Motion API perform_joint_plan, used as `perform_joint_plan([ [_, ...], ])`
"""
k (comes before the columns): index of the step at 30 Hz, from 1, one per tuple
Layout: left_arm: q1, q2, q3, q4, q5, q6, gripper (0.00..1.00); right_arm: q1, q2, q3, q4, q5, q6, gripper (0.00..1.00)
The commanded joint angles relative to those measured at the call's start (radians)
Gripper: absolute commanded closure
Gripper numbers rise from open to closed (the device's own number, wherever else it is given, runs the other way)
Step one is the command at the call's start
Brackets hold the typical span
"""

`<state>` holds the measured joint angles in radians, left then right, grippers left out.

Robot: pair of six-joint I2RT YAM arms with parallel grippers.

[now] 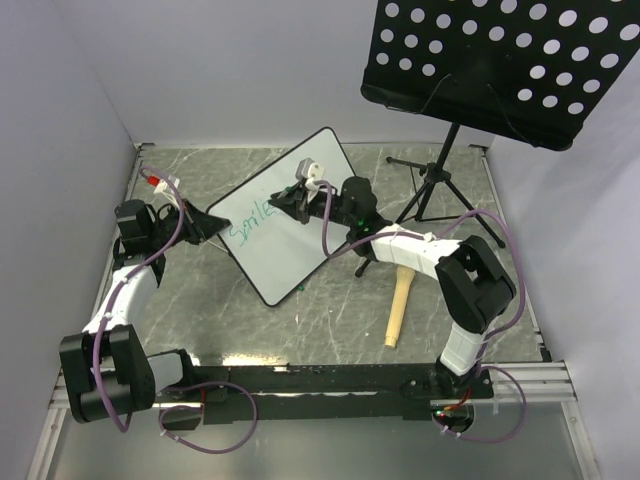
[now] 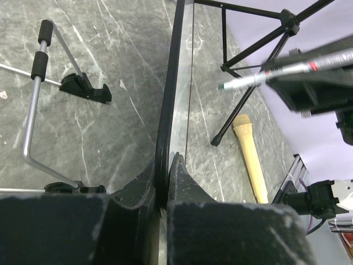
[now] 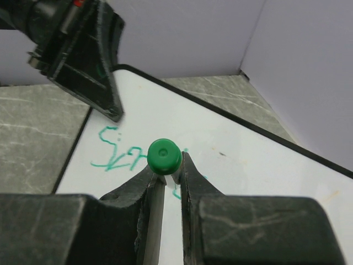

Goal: Write a sentence on the whiteboard
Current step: Pick up the sentence from the whiteboard.

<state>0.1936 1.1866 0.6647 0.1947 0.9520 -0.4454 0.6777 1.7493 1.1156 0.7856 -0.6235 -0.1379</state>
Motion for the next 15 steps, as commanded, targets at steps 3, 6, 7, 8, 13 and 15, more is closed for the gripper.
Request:
perform_joint_plan([
  [3,-0.011,0.010,-0.011,-0.083,-0.150,0.292,0.99,-0.076,0.010,0.015,0.070,0.021,0.018,1.00],
  [6,-0.011,0.010,-0.013,-0.083,-0.150,0.292,0.99,-0.090,0.027,0.023,0.070,0.015,0.027,1.00],
  [7,-0.011,0.010,-0.013,-0.084,-0.150,0.292,0.99,-0.095,0.033,0.024,0.073,0.013,0.029,1.00],
  [8,-0.013,0.008,-0.013,-0.086,-0.150,0.293,0.99,-0.096,0.042,0.029,0.075,0.013,0.031,1.00],
  [13,-0.013,0.007,-0.016,-0.081,-0.145,0.290,0.99,-0.109,0.072,0.038,0.090,0.019,0.038,1.00],
  [15,-0.011,0.011,-0.014,-0.080,-0.144,0.290,0.99,-0.115,0.084,0.044,0.090,0.018,0.040,1.00],
])
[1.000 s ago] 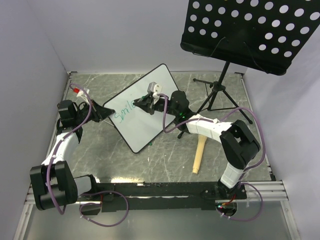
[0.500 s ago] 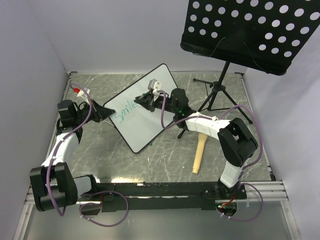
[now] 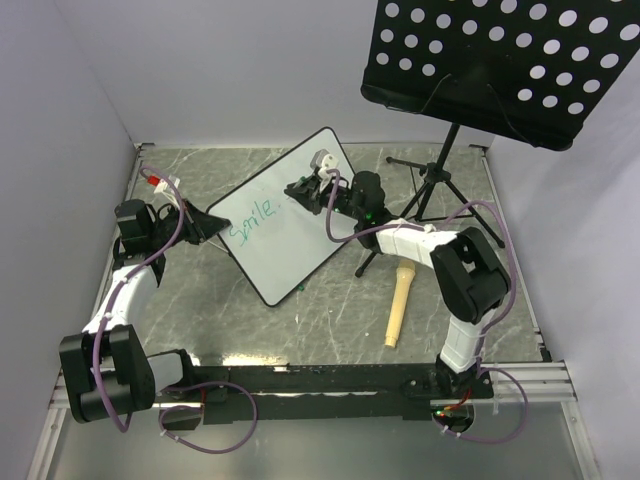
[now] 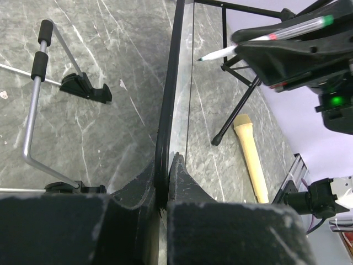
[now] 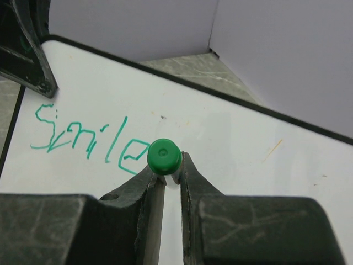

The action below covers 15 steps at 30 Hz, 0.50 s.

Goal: Write a sentence on the whiteboard
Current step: Pick up the sentence from the whiteboard.

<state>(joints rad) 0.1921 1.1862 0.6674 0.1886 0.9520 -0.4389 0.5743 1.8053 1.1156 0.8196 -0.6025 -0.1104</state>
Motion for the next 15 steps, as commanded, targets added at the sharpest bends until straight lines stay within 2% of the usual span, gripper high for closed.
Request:
perform_joint_plan([
  [1,-0.010,0.012,-0.017,-0.074,-0.142,0.285,0.99,-0.013,0.031,0.047,0.056,-0.003,0.012,1.00],
  [15,-0.010,0.018,-0.012,-0.078,-0.137,0.289,0.99,-0.024,0.028,0.070,0.066,-0.006,0.028,1.00],
])
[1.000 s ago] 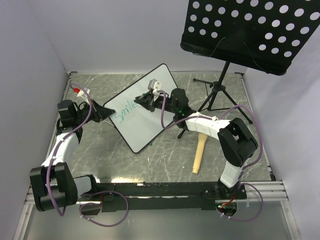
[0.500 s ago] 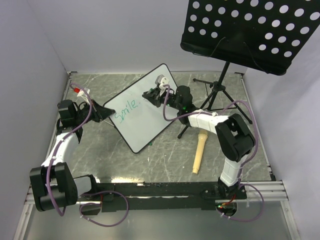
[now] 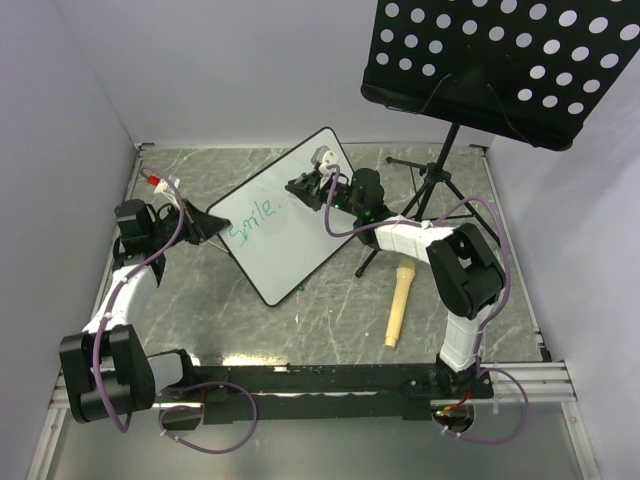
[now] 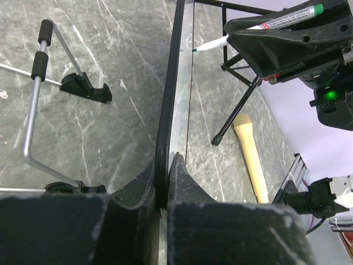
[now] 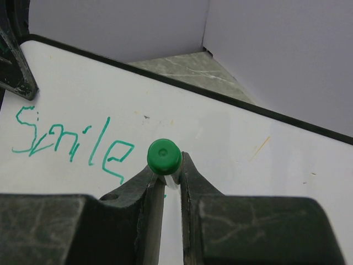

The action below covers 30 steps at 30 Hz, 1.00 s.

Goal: Write a sentence on the whiteboard
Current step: Pick up the sentence from the whiteboard.

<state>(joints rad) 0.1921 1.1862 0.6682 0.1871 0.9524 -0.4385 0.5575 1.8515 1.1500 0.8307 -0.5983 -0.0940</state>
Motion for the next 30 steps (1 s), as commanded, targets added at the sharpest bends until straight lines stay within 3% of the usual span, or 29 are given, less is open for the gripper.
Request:
perform_joint_plan([
  [1,-0.010,0.019,-0.013,-0.077,-0.138,0.290,0.99,-0.008,-0.017,0.045,0.051,-0.011,0.010,1.00],
  [30,-0.010,0.027,-0.013,-0.072,-0.116,0.281,0.99,-0.008,0.063,0.116,0.027,-0.015,0.023,1.00],
])
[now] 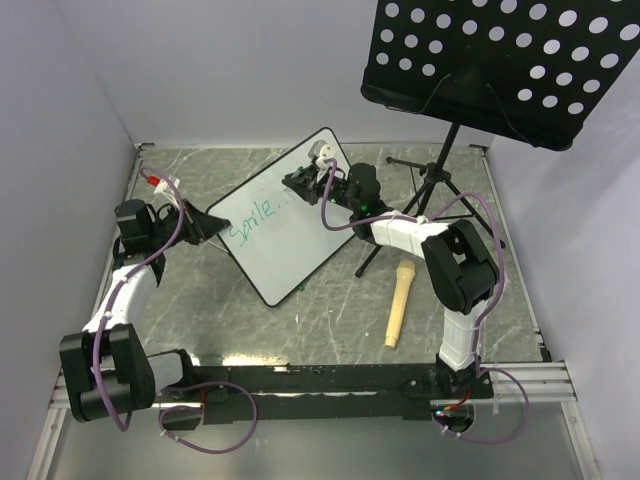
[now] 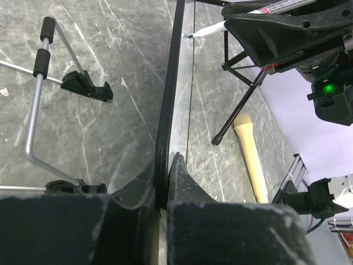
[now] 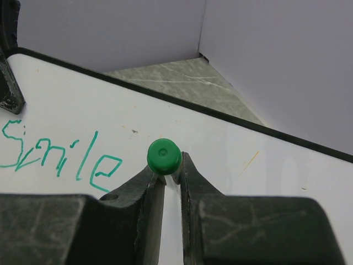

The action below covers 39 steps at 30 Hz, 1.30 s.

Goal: Write a sentence on the whiteboard
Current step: Pick up the sentence from the whiteboard.

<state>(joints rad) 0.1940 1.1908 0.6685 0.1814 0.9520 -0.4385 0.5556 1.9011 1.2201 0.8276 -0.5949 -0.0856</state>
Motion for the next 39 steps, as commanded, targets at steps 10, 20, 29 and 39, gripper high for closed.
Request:
perform_joint_plan([
  [10,-0.011,0.029,-0.012,-0.063,-0.116,0.279,0.99,0.012,0.013,0.059,0.025,-0.032,0.027,1.00],
  [20,-0.011,0.030,-0.009,-0.068,-0.114,0.282,0.99,0.035,0.000,0.027,0.031,-0.036,0.018,1.00],
  [29,-0.013,0.027,-0.007,-0.071,-0.116,0.285,0.99,0.033,-0.019,-0.016,0.039,-0.026,0.003,1.00],
  [39,-0.011,0.029,-0.007,-0.071,-0.117,0.285,0.99,0.026,-0.043,-0.062,0.048,-0.019,-0.003,1.00],
])
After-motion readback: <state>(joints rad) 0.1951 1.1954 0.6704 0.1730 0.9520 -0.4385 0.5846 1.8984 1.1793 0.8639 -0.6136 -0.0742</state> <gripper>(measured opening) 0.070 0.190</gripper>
